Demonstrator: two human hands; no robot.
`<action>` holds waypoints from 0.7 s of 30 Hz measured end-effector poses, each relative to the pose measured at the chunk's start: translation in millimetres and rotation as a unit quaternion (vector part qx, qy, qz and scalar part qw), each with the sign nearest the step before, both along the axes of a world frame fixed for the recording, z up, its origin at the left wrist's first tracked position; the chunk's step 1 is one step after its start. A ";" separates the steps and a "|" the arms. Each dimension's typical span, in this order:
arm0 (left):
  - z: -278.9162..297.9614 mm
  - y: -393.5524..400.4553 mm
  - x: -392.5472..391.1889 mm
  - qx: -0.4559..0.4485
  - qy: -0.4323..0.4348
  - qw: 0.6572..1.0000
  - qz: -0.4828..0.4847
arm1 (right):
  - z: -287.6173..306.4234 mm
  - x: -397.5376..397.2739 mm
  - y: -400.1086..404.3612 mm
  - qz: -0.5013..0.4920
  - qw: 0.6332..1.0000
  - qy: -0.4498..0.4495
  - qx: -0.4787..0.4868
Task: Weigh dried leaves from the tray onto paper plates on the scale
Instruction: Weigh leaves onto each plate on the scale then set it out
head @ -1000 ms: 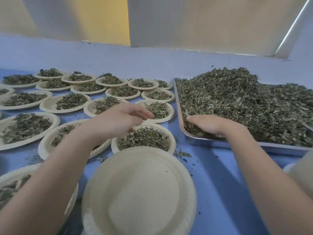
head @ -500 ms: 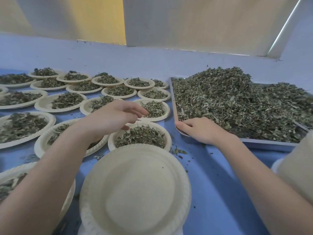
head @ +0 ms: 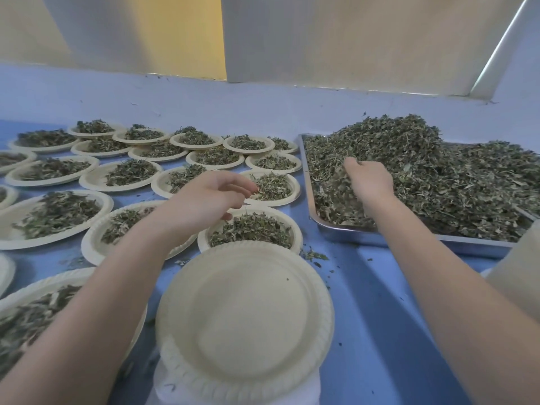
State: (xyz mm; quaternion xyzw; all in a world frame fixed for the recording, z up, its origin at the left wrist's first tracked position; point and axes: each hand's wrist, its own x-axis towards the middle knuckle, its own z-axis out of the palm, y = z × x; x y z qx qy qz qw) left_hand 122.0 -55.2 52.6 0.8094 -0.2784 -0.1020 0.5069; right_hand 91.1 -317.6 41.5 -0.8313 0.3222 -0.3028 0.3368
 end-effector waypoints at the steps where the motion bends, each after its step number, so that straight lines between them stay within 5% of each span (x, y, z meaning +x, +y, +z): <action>1: -0.7 0.2 -2.7 -0.008 -0.001 1.000 0.004 | 3.0 -2.9 7.8 0.008 0.999 -0.031 0.038; 6: -3.0 7.5 -19.6 -0.046 -0.004 0.999 0.024 | 25.2 -32.6 63.4 0.131 0.959 -0.115 0.226; 12: 1.1 29.9 -40.1 -0.098 0.005 0.991 0.096 | 34.1 -71.2 139.1 0.270 0.842 -0.206 0.418; 14: 1.8 38.4 -46.4 -0.099 0.008 0.989 0.113 | 28.8 -79.3 156.2 0.282 0.830 -0.196 0.439; 16: 0.9 46.9 -51.9 -0.095 0.011 0.988 0.124 | 17.2 -86.8 163.5 0.311 0.870 -0.124 0.361; 18: -1.4 54.1 -56.0 -0.096 0.019 0.986 0.137 | 6.1 -96.8 161.3 0.357 0.923 -0.027 0.143; 21: -6.0 59.8 -61.4 -0.094 0.027 0.985 0.144 | 5.1 -110.1 156.6 0.417 0.898 0.064 -0.126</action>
